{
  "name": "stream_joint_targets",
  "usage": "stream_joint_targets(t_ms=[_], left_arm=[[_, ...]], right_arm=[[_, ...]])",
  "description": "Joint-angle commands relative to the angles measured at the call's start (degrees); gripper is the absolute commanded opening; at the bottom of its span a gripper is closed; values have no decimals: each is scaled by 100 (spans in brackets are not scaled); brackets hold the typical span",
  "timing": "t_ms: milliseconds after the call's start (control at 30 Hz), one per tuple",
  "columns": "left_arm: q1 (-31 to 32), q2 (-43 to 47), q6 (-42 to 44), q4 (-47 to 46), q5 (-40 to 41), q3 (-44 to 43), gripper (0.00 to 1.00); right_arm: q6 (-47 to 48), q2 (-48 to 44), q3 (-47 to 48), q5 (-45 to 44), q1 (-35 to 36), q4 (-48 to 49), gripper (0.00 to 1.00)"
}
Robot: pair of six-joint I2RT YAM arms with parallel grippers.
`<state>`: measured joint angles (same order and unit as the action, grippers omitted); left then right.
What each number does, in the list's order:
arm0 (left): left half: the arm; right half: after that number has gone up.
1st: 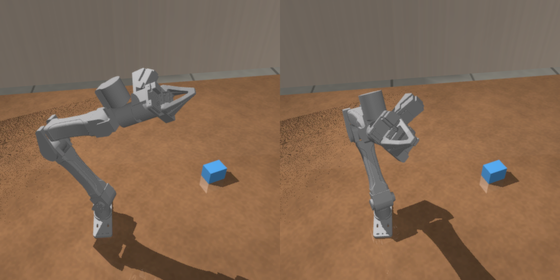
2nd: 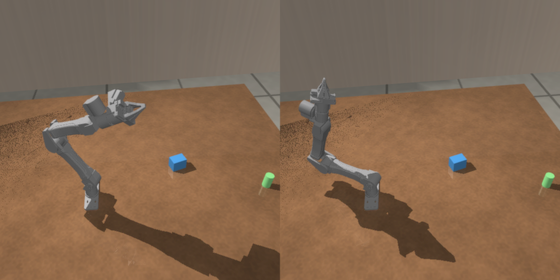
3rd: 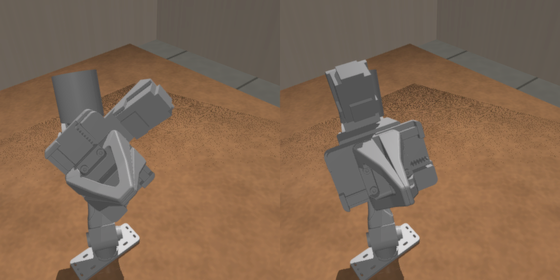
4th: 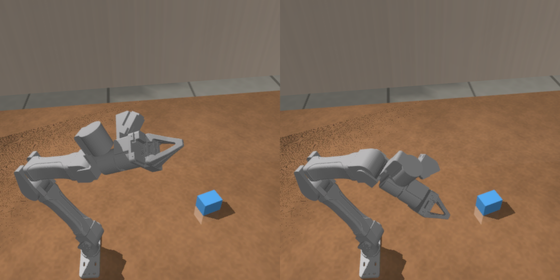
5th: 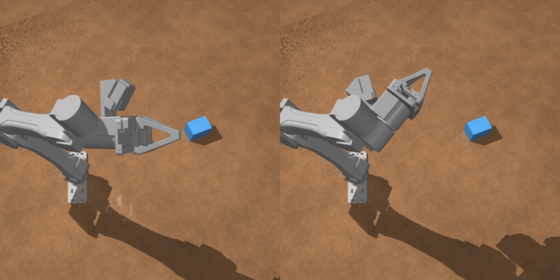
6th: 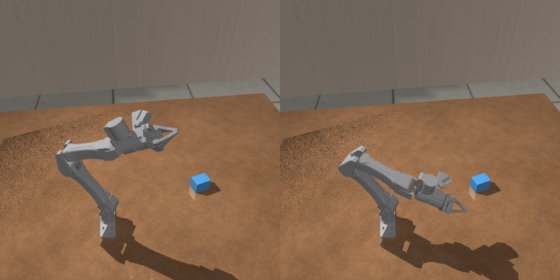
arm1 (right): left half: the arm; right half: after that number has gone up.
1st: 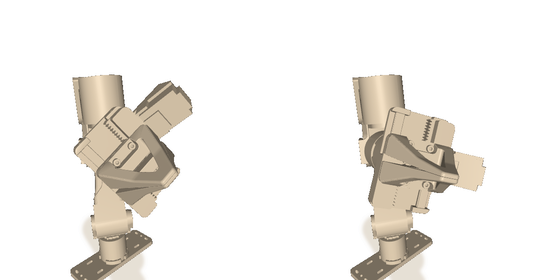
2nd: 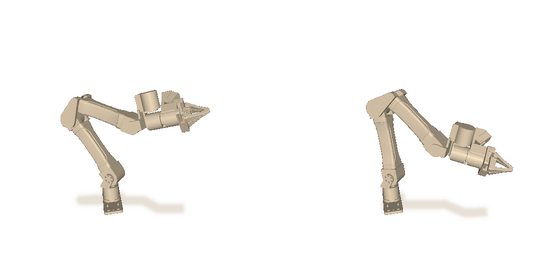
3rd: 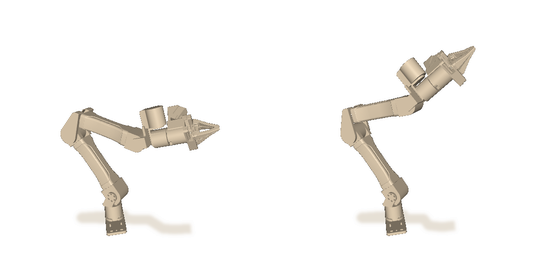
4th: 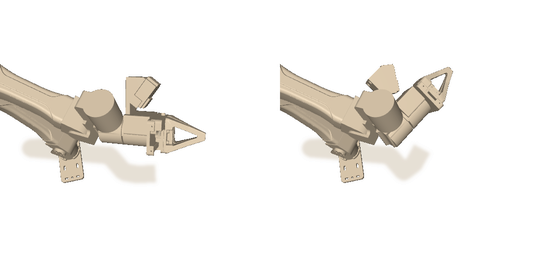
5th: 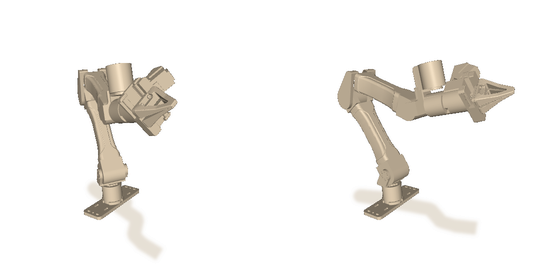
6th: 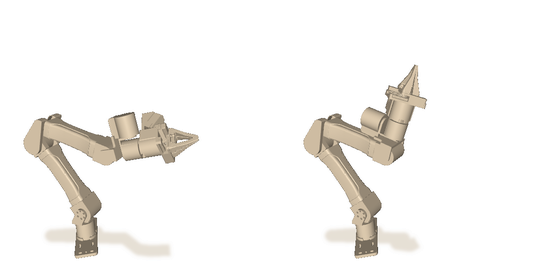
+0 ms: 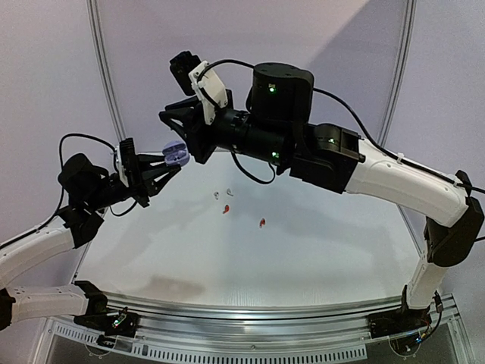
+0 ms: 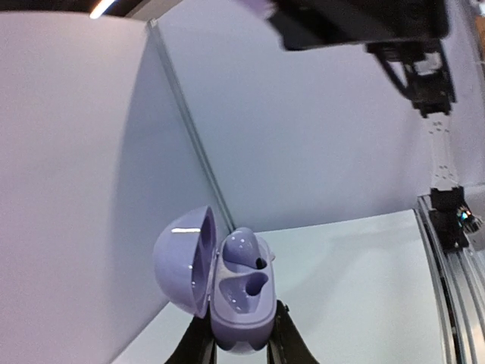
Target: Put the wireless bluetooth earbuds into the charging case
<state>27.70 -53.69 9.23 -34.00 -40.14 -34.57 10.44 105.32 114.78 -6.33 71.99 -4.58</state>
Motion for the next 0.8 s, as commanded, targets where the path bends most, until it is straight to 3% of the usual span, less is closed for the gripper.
stream_joint_targets(t_ms=[0,133,300,433,567,767], left_arm=[[86,90,-898,549,1746,-147,0],[258,48,-1086,587,2800,-185,0],[528,-87,-1167,519,3491,-221,0],[552,-156,-1248,552,3579,-243,0],[562,-130,-1263,535,3565,-215,0],[628,-64,-1239,648,3629,-182,0]], right_arm=[[-399,26,248,-1218,29,-54,0],[-178,652,946,-2438,236,-312,0],[84,1314,1252,-3444,320,383,0],[133,1596,1328,-3400,325,741,0],[23,1807,1504,-2717,319,488,0],[-208,1935,1584,-2663,253,355,0]])
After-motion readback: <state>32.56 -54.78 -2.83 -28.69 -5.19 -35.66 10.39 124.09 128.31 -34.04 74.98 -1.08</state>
